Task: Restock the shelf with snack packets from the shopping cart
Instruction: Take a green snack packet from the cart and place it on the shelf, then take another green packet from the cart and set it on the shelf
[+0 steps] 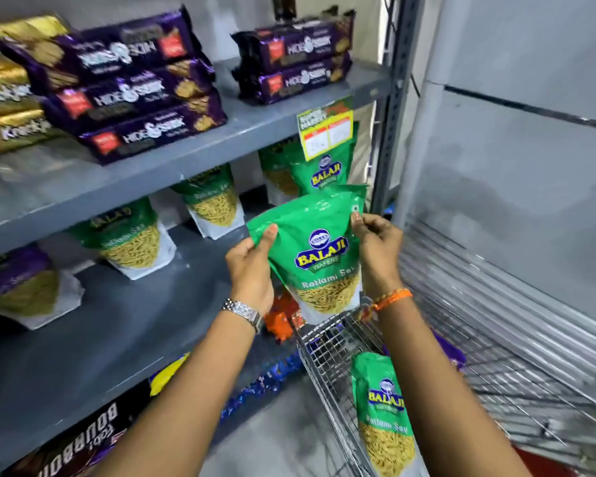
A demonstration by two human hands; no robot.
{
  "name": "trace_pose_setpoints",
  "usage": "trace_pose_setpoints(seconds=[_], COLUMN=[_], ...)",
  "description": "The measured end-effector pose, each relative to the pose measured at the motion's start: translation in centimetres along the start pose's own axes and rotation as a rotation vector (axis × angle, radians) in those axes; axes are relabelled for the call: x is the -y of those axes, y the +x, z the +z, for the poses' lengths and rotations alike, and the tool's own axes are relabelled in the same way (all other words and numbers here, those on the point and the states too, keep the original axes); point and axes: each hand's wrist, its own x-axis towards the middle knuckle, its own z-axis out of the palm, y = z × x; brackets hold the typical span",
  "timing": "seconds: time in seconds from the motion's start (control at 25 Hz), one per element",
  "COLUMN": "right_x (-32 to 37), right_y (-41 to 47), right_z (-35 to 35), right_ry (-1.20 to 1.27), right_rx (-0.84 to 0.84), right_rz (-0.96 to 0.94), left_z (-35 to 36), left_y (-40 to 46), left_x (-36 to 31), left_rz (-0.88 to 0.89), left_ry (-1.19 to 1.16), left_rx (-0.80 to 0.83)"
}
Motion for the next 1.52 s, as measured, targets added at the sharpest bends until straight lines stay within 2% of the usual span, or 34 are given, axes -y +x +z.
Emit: trace_pose_setpoints(seconds=[0.16,0.32,0.44,0.6,0.8,1.0,1.16,1.24,1.32,1.52], right_x=[-0.6,-1.7,-2.8,-3.9,-4.5,-3.8,-2.6,-2.0,-1.6,-2.4], right_y=[3.0,5.1,6.8,8.1,8.1,7.7,6.4,5.2,4.0,1.2], right_z=[7.4,12.1,14.8,16.7,16.7,15.7,12.2,9.8,7.1,-3.6], right_ry=[-0.001,-0.019,-0.007,-0.063,-0.118,-0.054,-0.053,-0.011,0.046,0.016], right_rx=[0.126,0.175,0.17,0.178,0.221,0.289,0.33,0.35,0.336,0.229], right_rz=[0.003,0.067,0.125,0.18,0.176,0.22,0.254,0.279,0.313,0.343], left_z=[-2.5,-3.6,-3.8,-4.3,-6.2,-7.4,-8.4,-8.6,-8.1,-4.7], left_y=[4.8,8.6,10.6,13.0,15.5,15.3,11.5,9.3,7.1,2.1], left_x=[-4.6,-7.0,-8.1,-7.9,-7.0,-6.8,-5.6,-4.5,-3.2,2.6], left_rz=[0.081,0.09,0.118,0.121,0.135,0.125,0.095,0.061,0.019,-0.182], left_ry=[0.046,0.104,0.082,0.092,0.102,0.202,0.278,0.263,0.248,0.233], left_rx=[-0.099,-0.189,-0.186,-0.144,-0.195,-0.246,-0.464,-0.476,-0.454,-0.224])
